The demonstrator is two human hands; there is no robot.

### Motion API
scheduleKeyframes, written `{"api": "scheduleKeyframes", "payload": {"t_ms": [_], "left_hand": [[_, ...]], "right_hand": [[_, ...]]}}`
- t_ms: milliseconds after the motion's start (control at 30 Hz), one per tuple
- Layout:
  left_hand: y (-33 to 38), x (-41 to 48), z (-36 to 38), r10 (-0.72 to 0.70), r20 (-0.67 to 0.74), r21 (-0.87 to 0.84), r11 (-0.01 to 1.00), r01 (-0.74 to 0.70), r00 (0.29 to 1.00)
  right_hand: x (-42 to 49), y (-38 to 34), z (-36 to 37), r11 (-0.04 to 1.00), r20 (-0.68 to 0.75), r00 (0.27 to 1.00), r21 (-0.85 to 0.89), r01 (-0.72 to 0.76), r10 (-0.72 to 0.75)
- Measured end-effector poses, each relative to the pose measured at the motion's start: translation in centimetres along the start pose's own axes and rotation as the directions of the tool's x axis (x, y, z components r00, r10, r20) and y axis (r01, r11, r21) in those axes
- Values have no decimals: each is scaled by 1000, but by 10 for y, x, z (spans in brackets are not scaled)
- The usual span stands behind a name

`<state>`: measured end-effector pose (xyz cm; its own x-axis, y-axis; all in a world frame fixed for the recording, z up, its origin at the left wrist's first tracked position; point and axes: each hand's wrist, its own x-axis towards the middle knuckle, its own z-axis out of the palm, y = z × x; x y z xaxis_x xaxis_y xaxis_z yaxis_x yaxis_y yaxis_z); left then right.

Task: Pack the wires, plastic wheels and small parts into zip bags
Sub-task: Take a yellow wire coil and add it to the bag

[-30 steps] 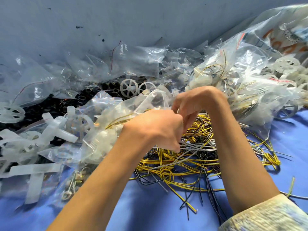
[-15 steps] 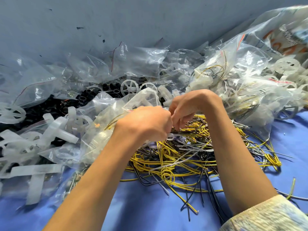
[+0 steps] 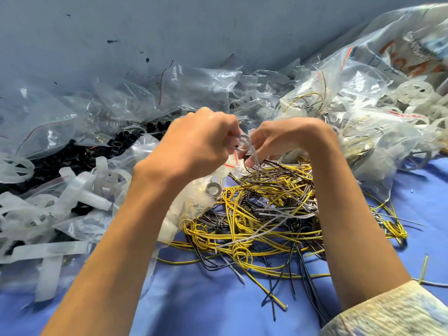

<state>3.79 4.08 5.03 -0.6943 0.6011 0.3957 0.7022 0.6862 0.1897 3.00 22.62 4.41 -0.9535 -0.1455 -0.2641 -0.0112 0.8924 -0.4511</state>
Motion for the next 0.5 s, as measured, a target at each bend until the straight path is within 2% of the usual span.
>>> {"api": "scheduleKeyframes", "payload": {"t_ms": [100, 167, 200, 267, 367, 500], "left_hand": [[0, 0, -2, -42, -18, -60, 997, 41, 999], [0, 1, -2, -93, -91, -59, 994, 88, 991], [0, 2, -3, -127, -151, -64, 991, 118, 980], [-1, 4, -5, -187, -256, -85, 982, 171, 948], [-1, 4, -5, -244, -284, -111, 969, 221, 927], [-7, 4, -8, -323, -280, -151, 945, 291, 904]], "right_hand": [[-1, 2, -5, 995, -146, 988, 74, 62, -50], [-2, -1, -8, 973, -248, 963, 175, 153, -107], [-4, -5, -9, 949, -256, 958, 249, 193, -128], [-8, -10, -9, 895, -186, 965, 372, 245, -187], [-15, -11, -8, 876, -91, 958, 389, 286, -272], [-18, -12, -8, 829, -194, 922, 405, 386, -335]]}}
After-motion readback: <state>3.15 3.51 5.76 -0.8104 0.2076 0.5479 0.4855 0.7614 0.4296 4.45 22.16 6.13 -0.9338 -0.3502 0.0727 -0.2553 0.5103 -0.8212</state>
